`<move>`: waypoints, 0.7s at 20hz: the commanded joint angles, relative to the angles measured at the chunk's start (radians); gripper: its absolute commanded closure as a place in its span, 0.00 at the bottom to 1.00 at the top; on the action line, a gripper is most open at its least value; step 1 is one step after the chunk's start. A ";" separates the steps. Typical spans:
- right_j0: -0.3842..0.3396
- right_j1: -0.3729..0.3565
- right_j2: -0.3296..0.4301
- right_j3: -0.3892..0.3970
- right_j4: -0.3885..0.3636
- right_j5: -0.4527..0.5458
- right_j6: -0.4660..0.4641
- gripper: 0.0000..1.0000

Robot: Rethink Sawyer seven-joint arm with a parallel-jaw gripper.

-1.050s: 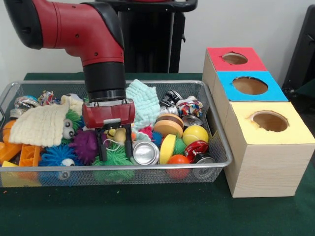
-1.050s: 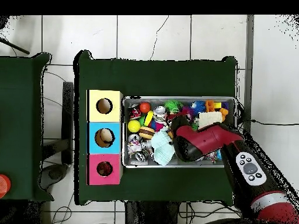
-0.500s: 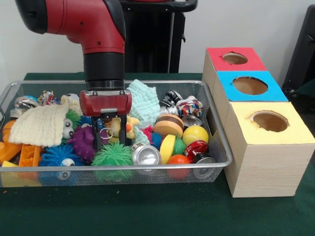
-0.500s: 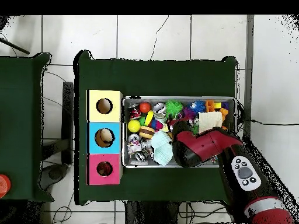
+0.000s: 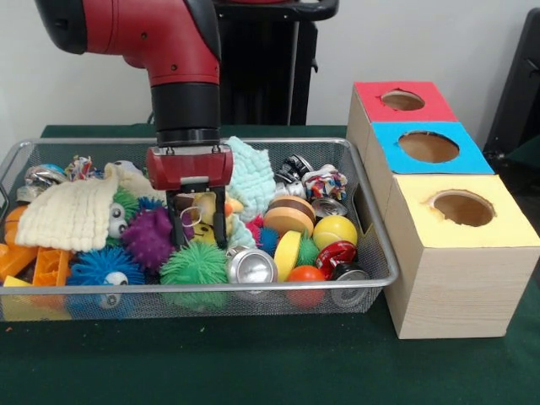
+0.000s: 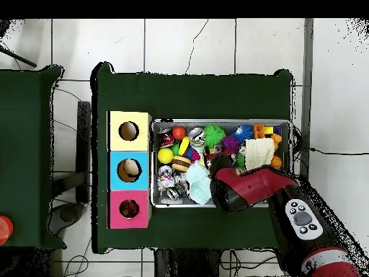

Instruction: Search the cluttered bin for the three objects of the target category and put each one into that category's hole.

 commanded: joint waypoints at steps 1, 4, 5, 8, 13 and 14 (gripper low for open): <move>-0.013 0.048 -0.012 0.137 0.053 -0.009 0.150 0.00; -0.009 0.050 -0.016 0.155 0.084 -0.024 0.159 0.00; -0.012 0.051 -0.013 0.162 0.093 -0.029 0.162 0.00; -0.006 0.060 -0.032 0.166 0.117 -0.034 0.158 0.00; -0.009 0.082 -0.054 0.179 0.152 -0.067 0.160 0.00; -0.006 0.087 -0.061 0.180 0.161 -0.065 0.159 0.00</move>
